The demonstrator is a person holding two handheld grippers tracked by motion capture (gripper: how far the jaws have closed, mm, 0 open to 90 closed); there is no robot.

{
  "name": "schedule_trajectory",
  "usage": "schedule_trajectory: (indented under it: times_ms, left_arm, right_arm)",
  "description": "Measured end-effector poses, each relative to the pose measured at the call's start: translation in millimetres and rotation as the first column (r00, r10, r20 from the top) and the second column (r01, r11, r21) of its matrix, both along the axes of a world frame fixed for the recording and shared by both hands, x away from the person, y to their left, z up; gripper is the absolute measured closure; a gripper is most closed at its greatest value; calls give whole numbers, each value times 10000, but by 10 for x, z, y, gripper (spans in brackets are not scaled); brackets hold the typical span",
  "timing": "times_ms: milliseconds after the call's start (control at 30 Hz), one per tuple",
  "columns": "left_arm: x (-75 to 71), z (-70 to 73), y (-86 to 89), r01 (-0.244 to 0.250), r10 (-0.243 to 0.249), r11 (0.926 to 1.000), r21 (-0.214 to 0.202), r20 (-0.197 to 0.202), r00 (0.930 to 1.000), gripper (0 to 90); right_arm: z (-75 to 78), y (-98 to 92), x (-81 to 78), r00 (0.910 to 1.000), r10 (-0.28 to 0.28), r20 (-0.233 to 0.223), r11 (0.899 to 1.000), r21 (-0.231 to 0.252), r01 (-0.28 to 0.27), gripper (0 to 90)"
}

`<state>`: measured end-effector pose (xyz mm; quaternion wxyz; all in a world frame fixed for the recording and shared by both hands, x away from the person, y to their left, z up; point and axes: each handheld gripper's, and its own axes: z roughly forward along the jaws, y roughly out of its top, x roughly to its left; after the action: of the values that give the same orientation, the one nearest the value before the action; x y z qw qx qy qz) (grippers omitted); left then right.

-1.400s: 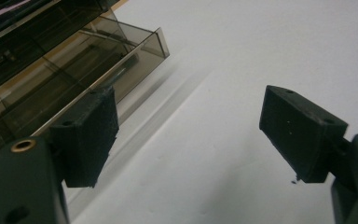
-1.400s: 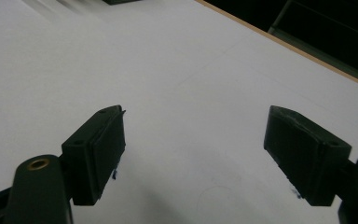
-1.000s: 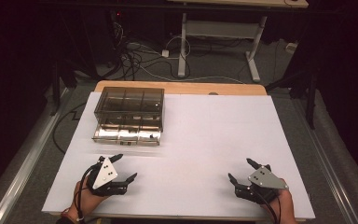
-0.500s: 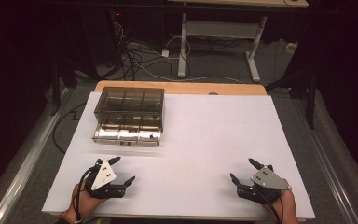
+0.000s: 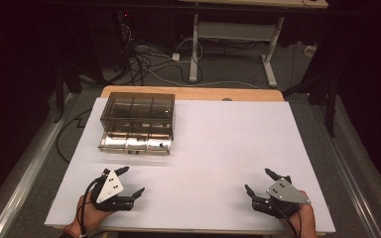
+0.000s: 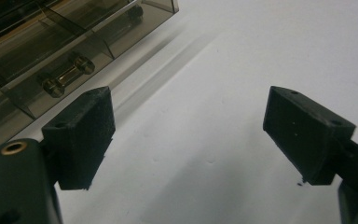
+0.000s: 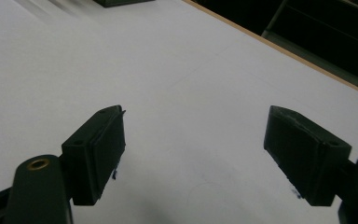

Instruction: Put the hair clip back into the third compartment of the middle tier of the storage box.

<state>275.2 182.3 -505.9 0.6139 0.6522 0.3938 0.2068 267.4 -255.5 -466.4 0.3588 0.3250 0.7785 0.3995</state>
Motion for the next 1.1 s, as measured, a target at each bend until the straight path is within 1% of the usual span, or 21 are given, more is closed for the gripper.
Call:
schedule_trajectory:
  times_ms: [133, 200, 267, 467, 600, 700, 800, 933, 1100]
  left_arm:
    - [20, 8, -5, -8, 8, 10000, -93, -17, 10000, 157]
    - [27, 10, -9, -32, 32, 10000, -36, 20, 10000, 157]
    - [28, 21, -2, -7, 7, 9999, -127, 16, 10000, 157]
    - [35, 14, 10, -10, 10, 10000, -94, -30, 10000, 157]
    - [29, 4, 1, 13, -13, 10000, 23, -74, 10000, 158]
    - [18, 12, -8, 19, -19, 10000, 34, -28, 10000, 157]
    - [24, 11, -15, -20, 20, 10000, 31, -54, 10000, 158]
    - [32, 4, -20, -14, 15, 9999, 128, -53, 10000, 158]
    - [54, -2, -17, -36, 37, 9999, 129, -126, 9999, 157]
  right_arm:
    - [-12, -3, 16, 10000, -29, -84, 10000, 18, 29, 208]
    - [-16, -3, 15, 10000, -13, -94, 10000, 12, 13, 208]
    - [-17, -3, 15, 10000, 1, -88, 10000, 21, 0, 208]
    - [-18, 11, 31, 9999, -22, -112, 10000, 8, 22, 208]
    - [-19, 21, 30, 9999, 40, -105, 10000, 11, -40, 209]
    - [-23, 18, 29, 9999, 56, -116, 10000, -31, -56, 208]
    - [-17, 5, 21, 9999, 63, -100, 10000, 23, -63, 209]
    - [-15, -6, 20, 10000, 57, -75, 10000, 29, -57, 208]
    - [-26, -16, 33, 9999, 45, -149, 10000, 31, -45, 208]
